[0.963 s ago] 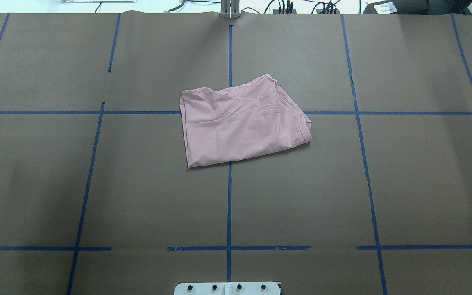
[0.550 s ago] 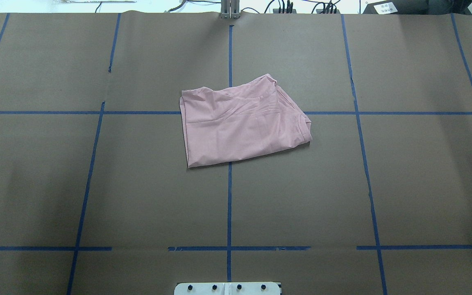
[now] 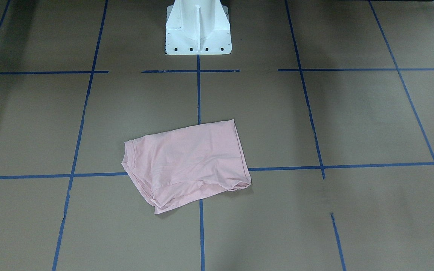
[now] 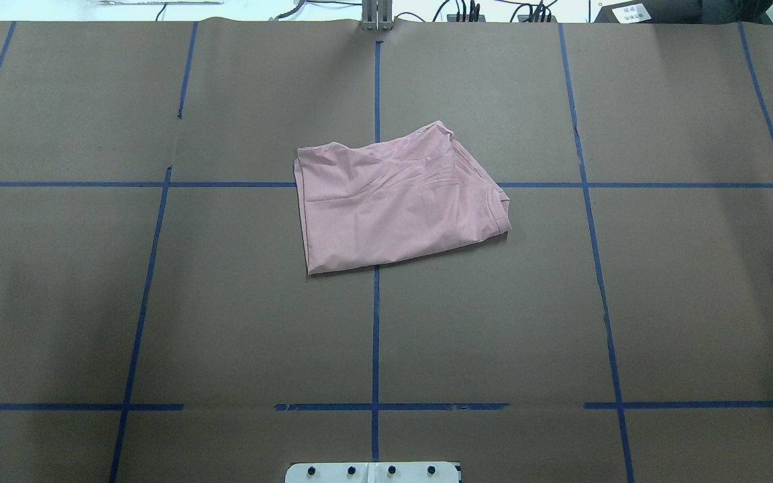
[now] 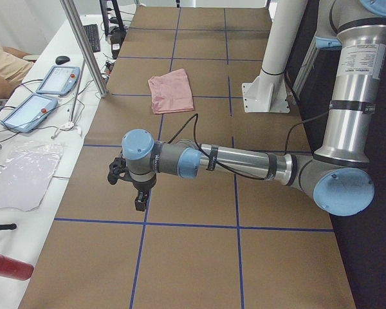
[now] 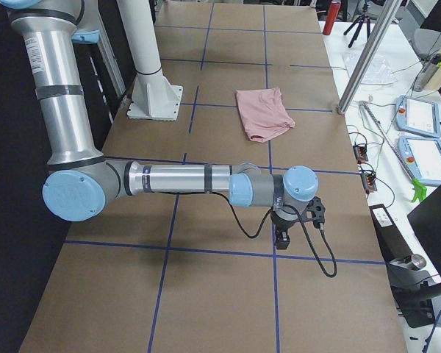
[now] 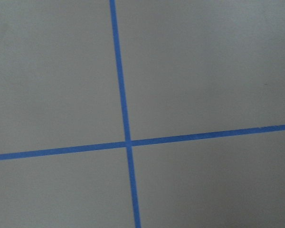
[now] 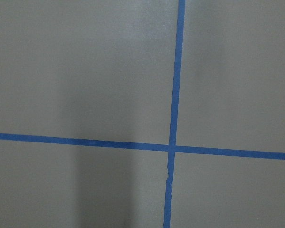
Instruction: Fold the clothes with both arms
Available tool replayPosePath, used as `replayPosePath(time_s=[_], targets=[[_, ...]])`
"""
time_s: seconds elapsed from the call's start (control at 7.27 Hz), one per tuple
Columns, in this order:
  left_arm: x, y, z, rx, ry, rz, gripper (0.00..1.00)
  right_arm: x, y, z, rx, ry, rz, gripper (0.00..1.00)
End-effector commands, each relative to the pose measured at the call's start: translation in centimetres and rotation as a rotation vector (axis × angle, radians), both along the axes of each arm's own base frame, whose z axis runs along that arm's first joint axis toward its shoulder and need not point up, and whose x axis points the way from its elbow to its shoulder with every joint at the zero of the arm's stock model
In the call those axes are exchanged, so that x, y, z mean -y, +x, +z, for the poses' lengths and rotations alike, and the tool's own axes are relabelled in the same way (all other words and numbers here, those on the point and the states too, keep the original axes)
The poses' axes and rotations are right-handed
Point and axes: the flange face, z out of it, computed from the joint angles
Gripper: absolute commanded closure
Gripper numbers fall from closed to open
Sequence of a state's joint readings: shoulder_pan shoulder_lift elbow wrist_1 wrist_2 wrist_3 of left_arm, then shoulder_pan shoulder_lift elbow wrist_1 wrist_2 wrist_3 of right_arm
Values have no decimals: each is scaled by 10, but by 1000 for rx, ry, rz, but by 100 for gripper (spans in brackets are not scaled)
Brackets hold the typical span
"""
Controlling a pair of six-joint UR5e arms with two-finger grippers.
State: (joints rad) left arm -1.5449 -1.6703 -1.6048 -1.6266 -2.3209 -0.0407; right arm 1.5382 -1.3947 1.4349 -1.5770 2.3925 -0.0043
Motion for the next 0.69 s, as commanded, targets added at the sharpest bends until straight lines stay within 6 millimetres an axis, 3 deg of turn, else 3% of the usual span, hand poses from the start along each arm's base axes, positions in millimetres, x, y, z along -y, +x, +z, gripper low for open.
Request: replayPosePath(time_s=[0.0,0.55], targets=[[2,-4,-8,58,29,-11,0,0,-1,0,-1,11,-4,0],[0,-4,-12,66,104,78,0,3,-1,-6,6,33,-3,0]])
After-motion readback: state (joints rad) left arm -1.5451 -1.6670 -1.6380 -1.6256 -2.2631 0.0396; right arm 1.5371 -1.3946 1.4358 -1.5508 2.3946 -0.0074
